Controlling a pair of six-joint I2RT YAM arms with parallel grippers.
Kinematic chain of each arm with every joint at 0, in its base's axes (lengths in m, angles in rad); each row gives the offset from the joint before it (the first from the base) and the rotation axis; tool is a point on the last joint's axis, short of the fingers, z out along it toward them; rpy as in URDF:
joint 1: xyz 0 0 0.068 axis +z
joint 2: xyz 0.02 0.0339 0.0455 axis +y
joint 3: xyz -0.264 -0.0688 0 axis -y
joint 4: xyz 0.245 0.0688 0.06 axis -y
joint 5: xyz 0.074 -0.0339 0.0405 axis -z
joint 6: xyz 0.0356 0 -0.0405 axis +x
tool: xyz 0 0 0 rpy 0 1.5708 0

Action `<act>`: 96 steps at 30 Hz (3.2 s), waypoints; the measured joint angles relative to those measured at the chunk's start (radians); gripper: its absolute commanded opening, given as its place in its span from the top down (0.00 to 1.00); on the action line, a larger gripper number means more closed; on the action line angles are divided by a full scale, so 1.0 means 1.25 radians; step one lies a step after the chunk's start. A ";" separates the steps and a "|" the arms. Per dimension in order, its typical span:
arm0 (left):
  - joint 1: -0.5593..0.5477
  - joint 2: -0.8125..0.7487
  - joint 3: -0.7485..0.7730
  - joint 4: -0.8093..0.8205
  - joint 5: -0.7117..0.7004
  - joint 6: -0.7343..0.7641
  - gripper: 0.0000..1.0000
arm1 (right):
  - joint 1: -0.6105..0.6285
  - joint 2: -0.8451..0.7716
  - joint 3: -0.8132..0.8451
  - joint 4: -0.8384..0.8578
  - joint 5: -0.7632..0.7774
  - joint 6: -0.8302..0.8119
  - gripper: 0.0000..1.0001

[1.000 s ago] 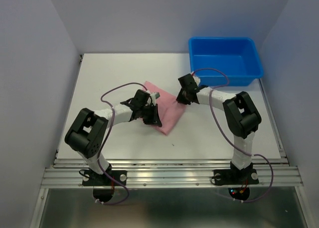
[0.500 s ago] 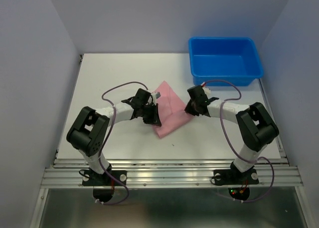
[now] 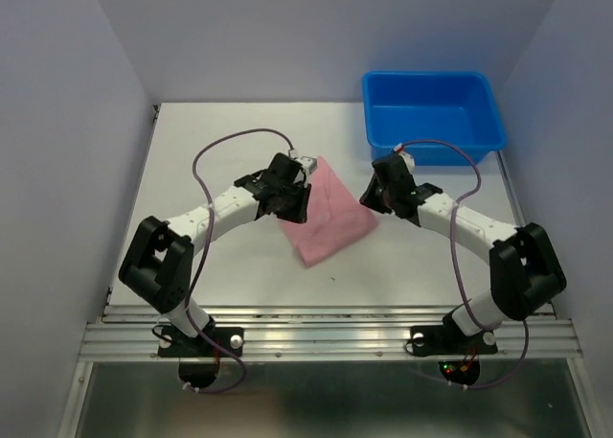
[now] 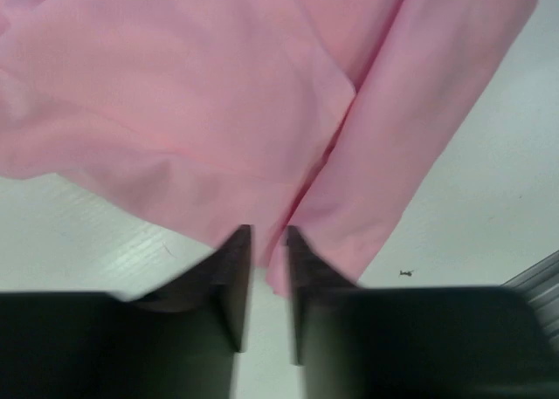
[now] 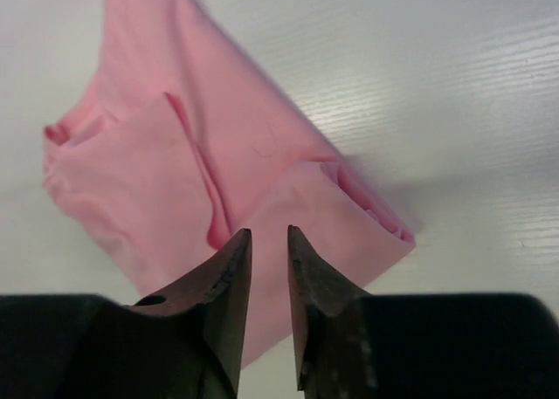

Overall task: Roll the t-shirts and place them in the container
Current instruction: Roll the T-shirt to the center of the board.

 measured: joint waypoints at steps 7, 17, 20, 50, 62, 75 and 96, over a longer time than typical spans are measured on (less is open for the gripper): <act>-0.164 -0.021 0.063 -0.032 -0.182 0.062 0.38 | -0.026 -0.130 -0.073 0.007 -0.032 0.020 0.40; -0.302 -0.002 0.060 -0.037 -0.282 0.143 0.40 | -0.094 -0.253 -0.243 -0.015 -0.100 0.073 0.25; -0.334 0.018 0.051 -0.027 -0.290 0.155 0.38 | -0.099 -0.294 -0.268 -0.016 -0.108 0.088 0.23; -0.383 0.235 0.110 0.023 -0.423 0.192 1.00 | -0.101 -0.393 -0.357 -0.016 -0.139 0.134 0.07; -0.328 0.226 0.125 0.030 -0.255 0.200 1.00 | -0.101 -0.381 -0.462 0.169 -0.245 0.211 0.02; -0.274 0.217 0.125 0.042 -0.039 0.198 1.00 | -0.101 -0.154 -0.459 0.467 -0.324 0.268 0.08; -0.271 0.083 0.080 0.053 -0.031 0.193 0.14 | -0.095 -0.068 -0.421 0.489 -0.321 0.322 0.99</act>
